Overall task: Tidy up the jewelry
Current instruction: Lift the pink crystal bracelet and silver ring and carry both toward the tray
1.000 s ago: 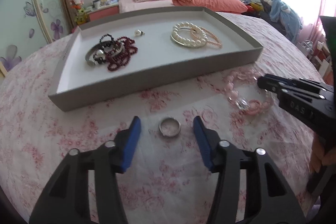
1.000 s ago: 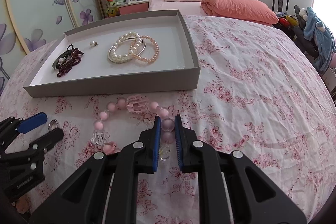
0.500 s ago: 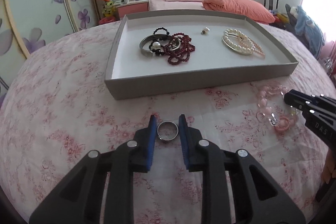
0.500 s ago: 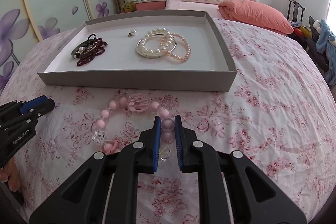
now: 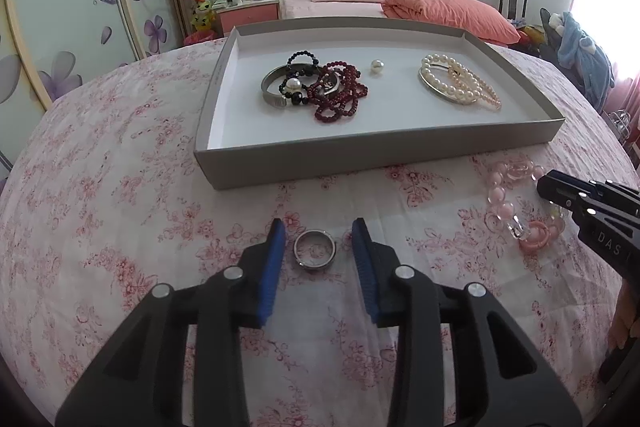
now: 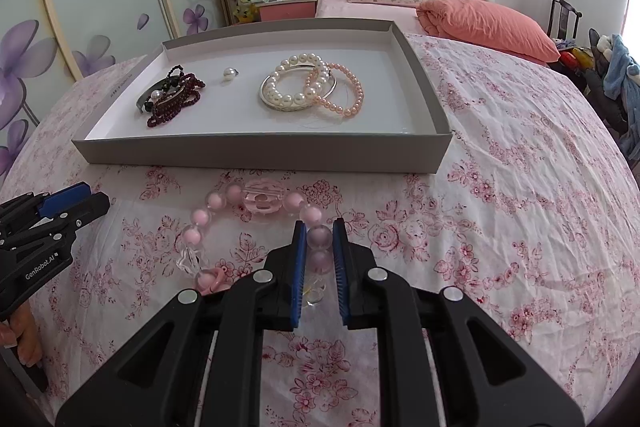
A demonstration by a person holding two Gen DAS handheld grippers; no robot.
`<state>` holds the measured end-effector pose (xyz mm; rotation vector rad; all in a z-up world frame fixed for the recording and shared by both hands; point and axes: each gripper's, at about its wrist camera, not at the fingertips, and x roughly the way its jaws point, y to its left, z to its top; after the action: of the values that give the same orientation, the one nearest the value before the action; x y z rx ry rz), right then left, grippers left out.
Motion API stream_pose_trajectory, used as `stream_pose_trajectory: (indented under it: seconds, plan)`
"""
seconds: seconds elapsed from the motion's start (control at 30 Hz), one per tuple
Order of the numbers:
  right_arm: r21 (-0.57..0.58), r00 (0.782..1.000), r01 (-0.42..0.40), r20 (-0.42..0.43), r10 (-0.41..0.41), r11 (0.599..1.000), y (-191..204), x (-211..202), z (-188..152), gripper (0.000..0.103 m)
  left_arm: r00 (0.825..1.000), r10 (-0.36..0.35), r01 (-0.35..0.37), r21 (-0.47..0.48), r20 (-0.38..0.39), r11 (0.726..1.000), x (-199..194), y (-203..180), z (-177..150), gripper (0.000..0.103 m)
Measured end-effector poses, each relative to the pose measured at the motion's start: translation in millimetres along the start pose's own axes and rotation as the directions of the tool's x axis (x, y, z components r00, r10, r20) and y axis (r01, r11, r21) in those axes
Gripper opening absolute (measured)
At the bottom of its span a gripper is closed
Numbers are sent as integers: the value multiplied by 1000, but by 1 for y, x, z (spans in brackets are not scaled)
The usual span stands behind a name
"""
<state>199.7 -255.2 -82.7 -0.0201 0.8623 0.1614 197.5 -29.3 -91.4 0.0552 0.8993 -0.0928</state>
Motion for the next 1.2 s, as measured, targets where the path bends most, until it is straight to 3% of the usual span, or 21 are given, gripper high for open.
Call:
stream_pose_trajectory:
  seconds: [0.33, 1.2]
  plan:
    - [2, 1000, -3, 0, 3, 1000, 0, 0, 0, 15, 1000, 0, 0, -15, 2, 1000, -1, 3, 0, 22]
    - [16, 999, -24, 24, 24, 1000, -3, -6, -1, 14, 1000, -9, 10, -21, 8, 1000, -3, 7, -2, 22]
